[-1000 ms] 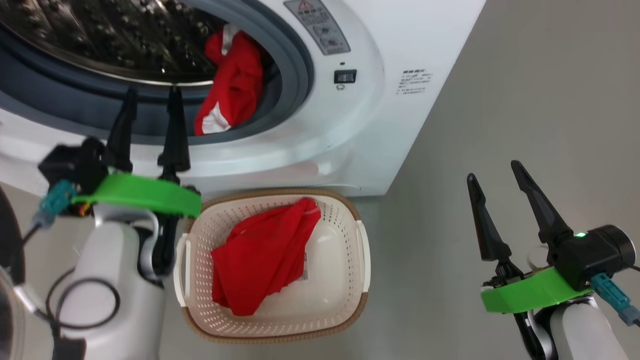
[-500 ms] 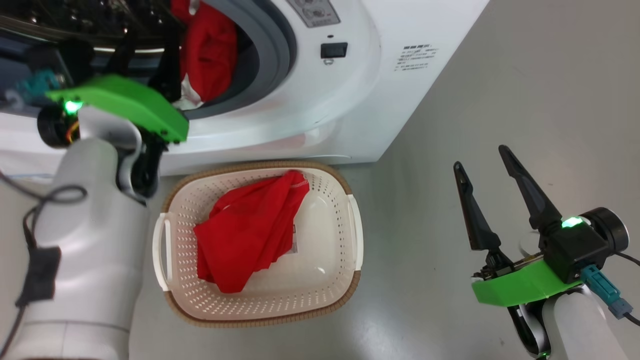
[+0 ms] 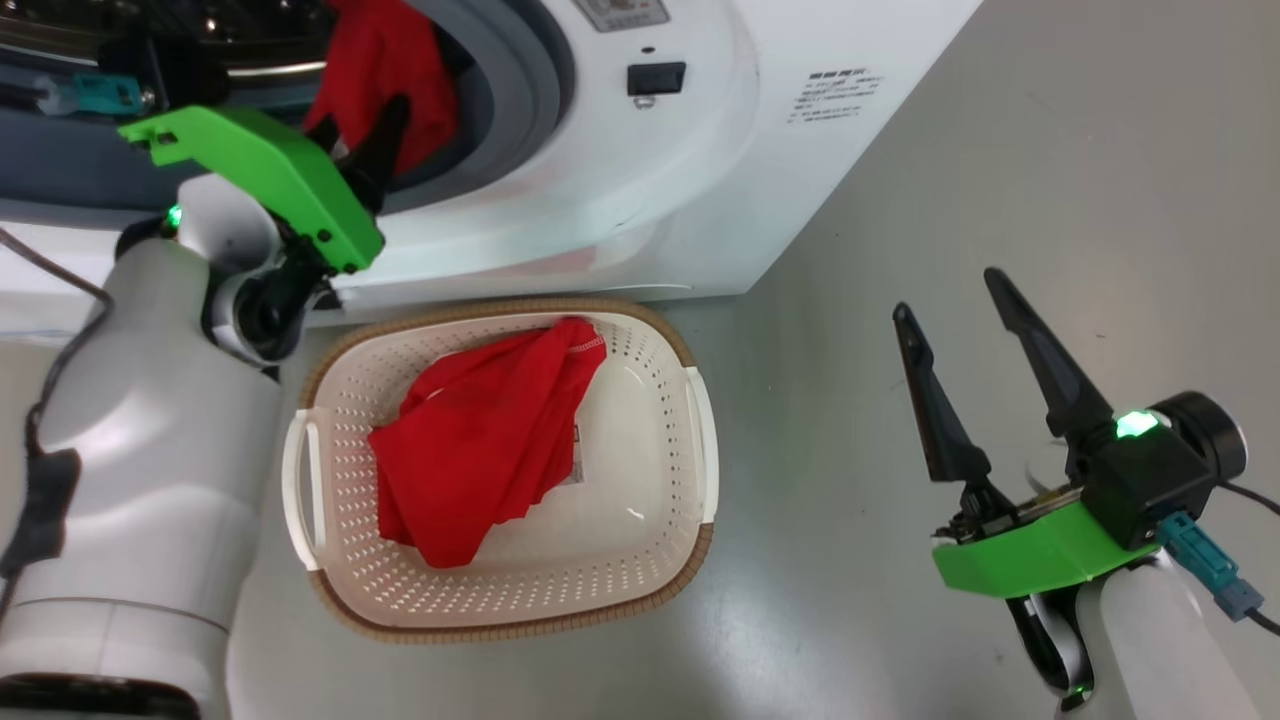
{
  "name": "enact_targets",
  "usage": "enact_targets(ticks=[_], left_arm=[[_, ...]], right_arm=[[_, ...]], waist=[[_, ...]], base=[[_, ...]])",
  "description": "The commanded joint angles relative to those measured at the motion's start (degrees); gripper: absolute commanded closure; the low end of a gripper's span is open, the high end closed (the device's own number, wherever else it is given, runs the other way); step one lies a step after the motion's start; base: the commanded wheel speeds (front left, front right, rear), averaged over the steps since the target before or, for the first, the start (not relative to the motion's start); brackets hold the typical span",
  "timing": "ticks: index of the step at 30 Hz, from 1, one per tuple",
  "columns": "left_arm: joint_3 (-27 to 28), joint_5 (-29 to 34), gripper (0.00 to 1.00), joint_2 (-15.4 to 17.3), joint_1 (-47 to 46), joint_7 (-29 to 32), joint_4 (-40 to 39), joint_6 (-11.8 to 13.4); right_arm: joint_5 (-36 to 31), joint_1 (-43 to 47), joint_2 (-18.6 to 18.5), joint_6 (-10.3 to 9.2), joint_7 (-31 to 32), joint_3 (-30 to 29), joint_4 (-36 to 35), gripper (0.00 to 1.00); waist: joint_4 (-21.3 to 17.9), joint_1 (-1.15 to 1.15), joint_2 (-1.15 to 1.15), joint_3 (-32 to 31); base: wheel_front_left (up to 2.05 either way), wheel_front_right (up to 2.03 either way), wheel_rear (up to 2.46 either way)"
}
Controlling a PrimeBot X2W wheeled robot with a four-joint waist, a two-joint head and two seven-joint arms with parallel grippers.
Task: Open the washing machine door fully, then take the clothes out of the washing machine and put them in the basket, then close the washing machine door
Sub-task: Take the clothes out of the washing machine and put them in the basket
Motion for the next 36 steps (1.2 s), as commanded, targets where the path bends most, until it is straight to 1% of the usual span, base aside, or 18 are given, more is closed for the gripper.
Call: enact_targets(ticks=[1,4,8,9,10,11,16,19,26,30,33,36], left_arm=[[0.5,-0.3,0.0,2.9,-1.1,0.4,-0.5,-0.4],[-0.2,-0.2,0.0,3.8,-1.9,0.4,1.2,-0.4],[-1.2,-0.2,0.0,3.8,-3.0,-0.5,3.0,-0.4],[-1.5,-0.4,0.13,3.7,-3.2,-0.3,3.3,-0.4],[-1.7,-0.6,0.75,3.6,-3.3,-0.4,3.5,-0.4],[-2.0,-0.8,1.0,3.6,-3.5,-0.6,3.6,-0.4],[-3.2,-1.7,1.0,3.7,-3.6,-1.8,3.2,-0.4],[-4.4,-1.4,1.0,4.4,-3.5,-4.3,2.9,-0.4],[-6.7,0.0,1.0,5.7,-2.3,-12.7,3.2,-0.4],[-8.5,2.8,1.0,6.9,-1.4,-19.6,3.7,-0.3],[-8.9,4.1,1.0,7.1,-0.2,-25.1,3.7,0.1],[-9.0,5.4,1.0,7.5,1.3,-28.0,2.6,0.5]], right_arm=[[0.3,-0.5,0.0,0.36,-0.4,1.5,-1.6,0.0],[0.5,-0.6,0.0,0.36,-0.4,1.6,-1.9,0.0],[0.7,-0.9,0.0,0.36,-0.4,1.6,-2.1,0.0],[0.8,-0.9,0.0,0.36,-0.4,1.6,-2.1,0.0],[0.8,-1.0,0.0,0.36,-0.4,1.6,-2.1,0.0],[0.9,-1.1,0.0,0.36,-0.4,1.7,-2.1,0.0],[1.0,-1.4,0.0,0.36,-0.4,1.6,-2.1,0.0],[1.1,-1.4,0.0,0.36,-0.4,1.4,-1.8,0.0],[1.3,-1.1,0.0,0.36,-0.4,1.3,-1.0,0.0],[1.4,-0.8,0.0,0.36,-0.4,1.4,-0.6,0.0],[1.4,-0.5,0.0,0.36,-0.4,1.4,-0.3,0.0],[1.6,-0.2,0.0,0.36,-0.4,1.5,-0.1,0.0]], waist=[[-0.3,0.0,0.0,0.4],[-0.6,0.0,0.0,1.0],[-0.7,0.0,0.0,1.7],[-0.7,0.0,0.0,1.9],[-0.8,0.0,0.0,2.0],[-0.8,0.0,0.0,2.1],[-0.7,0.0,0.0,2.4],[-0.5,0.0,0.0,2.1],[0.4,0.0,0.0,0.2],[0.9,0.0,0.0,-1.1],[1.2,0.0,0.0,-2.2],[1.5,0.0,0.0,-3.3]], base=[[0.0,0.0,0.0],[0.0,0.0,0.0],[0.0,0.0,0.0],[0.0,0.0,0.0],[0.0,0.0,0.0],[0.0,0.0,0.0],[0.0,0.0,0.0],[0.0,0.0,0.0],[0.0,0.0,0.0],[0.0,0.0,0.0],[0.0,0.0,0.0],[0.0,0.0,0.0]])
